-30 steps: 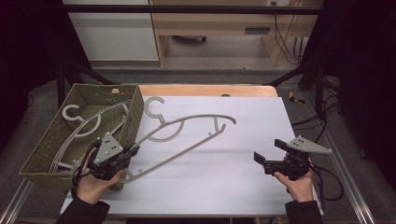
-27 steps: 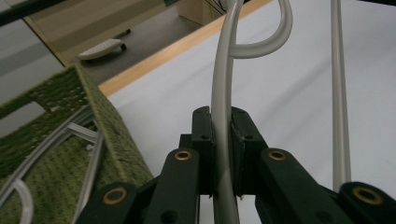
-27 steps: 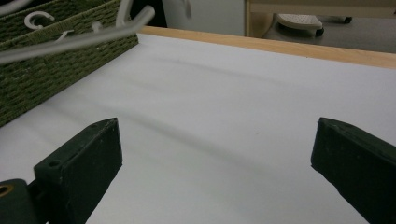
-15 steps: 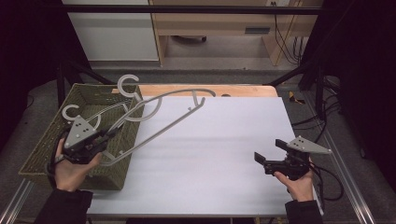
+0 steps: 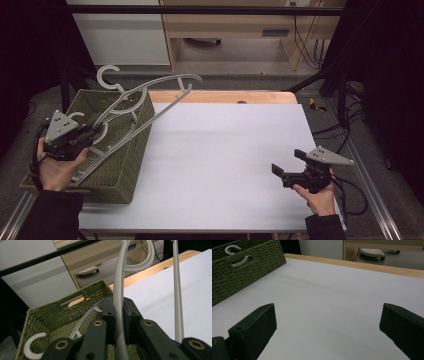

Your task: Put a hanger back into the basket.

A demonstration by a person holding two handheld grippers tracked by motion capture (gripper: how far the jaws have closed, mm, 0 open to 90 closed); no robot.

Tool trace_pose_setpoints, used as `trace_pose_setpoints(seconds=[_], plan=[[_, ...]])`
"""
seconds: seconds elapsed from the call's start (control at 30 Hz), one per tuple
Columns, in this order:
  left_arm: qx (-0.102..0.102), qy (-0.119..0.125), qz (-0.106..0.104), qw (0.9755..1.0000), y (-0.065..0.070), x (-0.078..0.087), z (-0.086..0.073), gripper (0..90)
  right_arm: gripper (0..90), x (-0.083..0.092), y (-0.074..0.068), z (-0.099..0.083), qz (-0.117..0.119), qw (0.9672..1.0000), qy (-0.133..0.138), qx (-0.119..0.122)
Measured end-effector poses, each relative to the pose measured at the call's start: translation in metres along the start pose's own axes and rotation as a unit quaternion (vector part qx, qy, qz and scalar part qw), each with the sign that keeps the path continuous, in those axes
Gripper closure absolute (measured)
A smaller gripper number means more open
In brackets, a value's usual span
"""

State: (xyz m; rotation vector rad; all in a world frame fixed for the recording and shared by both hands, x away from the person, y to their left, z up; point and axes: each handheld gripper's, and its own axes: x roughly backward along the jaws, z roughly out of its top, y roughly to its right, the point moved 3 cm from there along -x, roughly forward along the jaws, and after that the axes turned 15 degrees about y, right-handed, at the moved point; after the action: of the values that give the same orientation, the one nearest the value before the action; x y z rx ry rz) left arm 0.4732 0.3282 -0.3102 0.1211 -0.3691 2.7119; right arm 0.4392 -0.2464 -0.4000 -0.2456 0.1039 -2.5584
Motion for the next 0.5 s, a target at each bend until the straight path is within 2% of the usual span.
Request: trace_pose_setpoints(seconds=[0.27,0.5], plan=[[0.001,-0.006,0.019,0.9998,-0.024,0.001,-0.013,81.7,1.2,0.0,0.0,0.0,-0.002,1.0,-0.002,0.0],[-0.002,-0.029,0.028,0.9992,-0.044,0.005,-0.027,81.7,1.1,-0.001,0.0,-0.001,0.001,1.0,-0.005,0.002]])
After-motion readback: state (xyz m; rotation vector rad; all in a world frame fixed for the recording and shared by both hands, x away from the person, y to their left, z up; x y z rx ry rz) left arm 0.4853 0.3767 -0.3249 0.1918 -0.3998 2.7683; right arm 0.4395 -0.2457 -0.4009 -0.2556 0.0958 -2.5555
